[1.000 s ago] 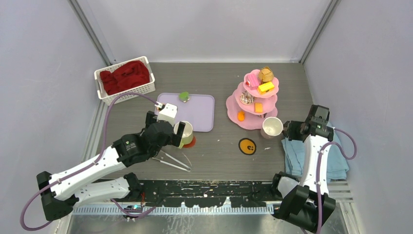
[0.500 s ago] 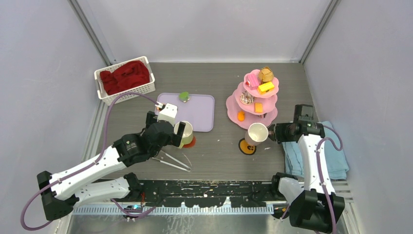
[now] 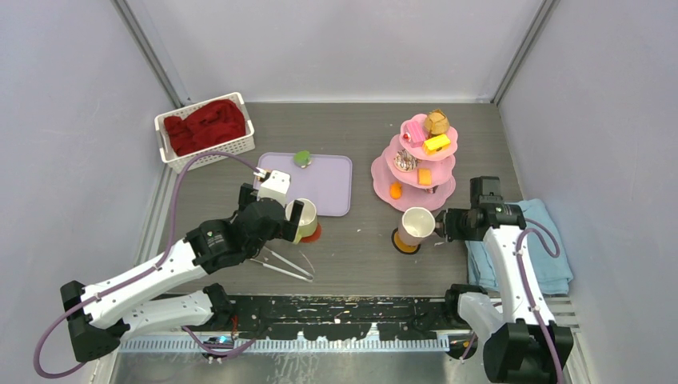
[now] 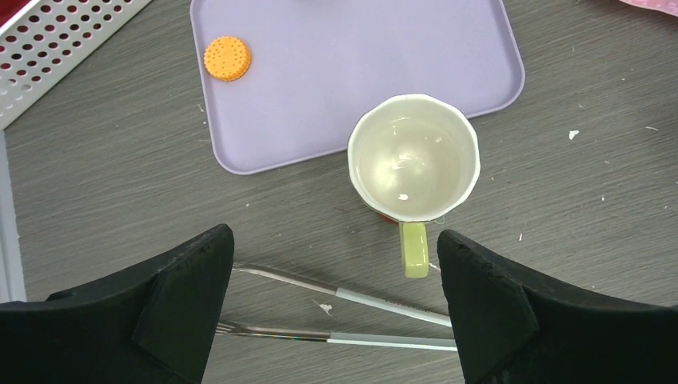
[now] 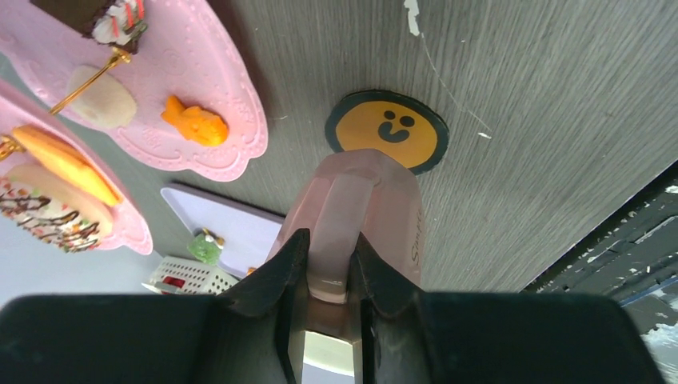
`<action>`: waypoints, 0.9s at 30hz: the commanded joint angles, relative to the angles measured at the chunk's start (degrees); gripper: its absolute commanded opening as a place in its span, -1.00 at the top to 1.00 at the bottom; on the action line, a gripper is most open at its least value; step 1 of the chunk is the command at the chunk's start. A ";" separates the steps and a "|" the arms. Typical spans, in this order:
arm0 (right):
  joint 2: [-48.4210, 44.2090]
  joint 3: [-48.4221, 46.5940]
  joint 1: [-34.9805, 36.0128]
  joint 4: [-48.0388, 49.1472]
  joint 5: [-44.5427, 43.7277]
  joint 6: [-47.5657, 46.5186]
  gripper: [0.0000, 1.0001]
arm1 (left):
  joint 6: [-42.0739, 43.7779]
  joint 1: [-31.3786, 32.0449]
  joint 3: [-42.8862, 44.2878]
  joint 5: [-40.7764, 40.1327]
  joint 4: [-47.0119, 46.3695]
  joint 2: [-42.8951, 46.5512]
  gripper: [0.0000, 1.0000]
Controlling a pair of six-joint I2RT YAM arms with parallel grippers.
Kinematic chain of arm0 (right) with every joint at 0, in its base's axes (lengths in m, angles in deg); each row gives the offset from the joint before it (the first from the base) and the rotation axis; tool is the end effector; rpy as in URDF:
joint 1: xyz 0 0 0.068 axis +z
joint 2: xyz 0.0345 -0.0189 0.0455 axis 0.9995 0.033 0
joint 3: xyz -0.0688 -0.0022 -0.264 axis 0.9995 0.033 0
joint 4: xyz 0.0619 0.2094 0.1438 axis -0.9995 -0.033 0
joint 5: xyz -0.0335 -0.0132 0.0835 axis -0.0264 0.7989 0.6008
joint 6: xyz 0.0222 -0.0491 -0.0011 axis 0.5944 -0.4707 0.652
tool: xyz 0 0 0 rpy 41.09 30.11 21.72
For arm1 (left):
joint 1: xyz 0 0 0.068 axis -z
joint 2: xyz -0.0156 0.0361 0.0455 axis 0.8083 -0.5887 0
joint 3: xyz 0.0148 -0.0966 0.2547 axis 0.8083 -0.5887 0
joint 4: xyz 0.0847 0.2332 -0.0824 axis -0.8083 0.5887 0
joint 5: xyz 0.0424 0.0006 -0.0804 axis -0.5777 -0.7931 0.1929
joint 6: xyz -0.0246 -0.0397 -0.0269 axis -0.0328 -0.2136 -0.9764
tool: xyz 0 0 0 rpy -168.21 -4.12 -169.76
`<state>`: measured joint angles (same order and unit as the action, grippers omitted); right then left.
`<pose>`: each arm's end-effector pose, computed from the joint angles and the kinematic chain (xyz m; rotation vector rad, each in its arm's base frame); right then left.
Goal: Serve the afternoon tea
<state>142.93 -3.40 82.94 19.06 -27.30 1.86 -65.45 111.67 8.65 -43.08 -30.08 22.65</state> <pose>0.1538 -0.0091 0.2485 2.0718 2.0152 0.5347 0.1159 -0.1432 0.3099 0.3306 2.0786 -0.0813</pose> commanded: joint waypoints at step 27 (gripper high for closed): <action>3.39 4.88 1.92 9.09 0.38 1.45 0.59 | -0.43 0.13 2.12 -1.37 -0.51 -0.91 -0.94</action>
<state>147.34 2.52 84.54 25.79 -26.93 3.56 -65.86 111.67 8.65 -43.19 -29.82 21.43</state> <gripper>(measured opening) 0.260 0.972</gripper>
